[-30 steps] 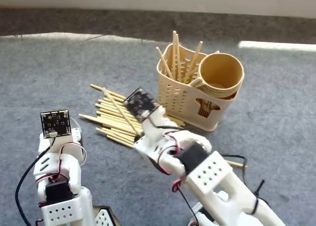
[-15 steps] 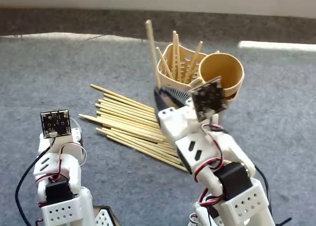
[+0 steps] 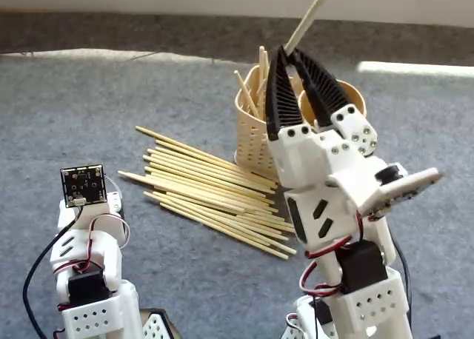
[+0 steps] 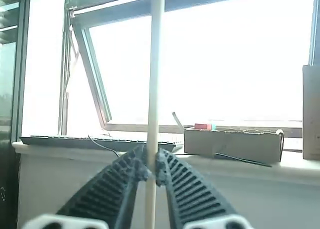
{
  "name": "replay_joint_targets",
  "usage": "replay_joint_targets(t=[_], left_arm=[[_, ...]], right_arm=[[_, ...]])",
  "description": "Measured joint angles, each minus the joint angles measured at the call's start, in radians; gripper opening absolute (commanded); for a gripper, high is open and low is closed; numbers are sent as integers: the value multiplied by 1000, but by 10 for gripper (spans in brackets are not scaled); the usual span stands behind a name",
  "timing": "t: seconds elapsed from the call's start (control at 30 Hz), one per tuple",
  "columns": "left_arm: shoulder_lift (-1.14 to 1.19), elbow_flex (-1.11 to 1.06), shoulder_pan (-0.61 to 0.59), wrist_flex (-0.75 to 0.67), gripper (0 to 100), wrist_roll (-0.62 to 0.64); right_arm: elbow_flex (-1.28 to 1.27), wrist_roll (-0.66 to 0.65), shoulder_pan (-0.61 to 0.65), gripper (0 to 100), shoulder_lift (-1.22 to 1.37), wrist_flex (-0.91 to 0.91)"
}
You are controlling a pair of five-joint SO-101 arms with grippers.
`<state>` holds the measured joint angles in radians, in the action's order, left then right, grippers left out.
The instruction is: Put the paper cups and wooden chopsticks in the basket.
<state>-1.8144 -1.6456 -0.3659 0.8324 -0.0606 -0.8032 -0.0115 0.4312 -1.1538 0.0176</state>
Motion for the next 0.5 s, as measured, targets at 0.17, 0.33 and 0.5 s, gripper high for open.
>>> replay_joint_targets(t=[0.17, 0.33, 0.5], left_arm=[[0, 0, 0, 0, 95, 0], [0, 0, 0, 0, 95, 0], [0, 0, 0, 0, 95, 0]], right_arm=[[0, 0, -8, 7, 164, 71], [0, 0, -9, 7, 338, 160], [0, 0, -35, 7, 436, 181]])
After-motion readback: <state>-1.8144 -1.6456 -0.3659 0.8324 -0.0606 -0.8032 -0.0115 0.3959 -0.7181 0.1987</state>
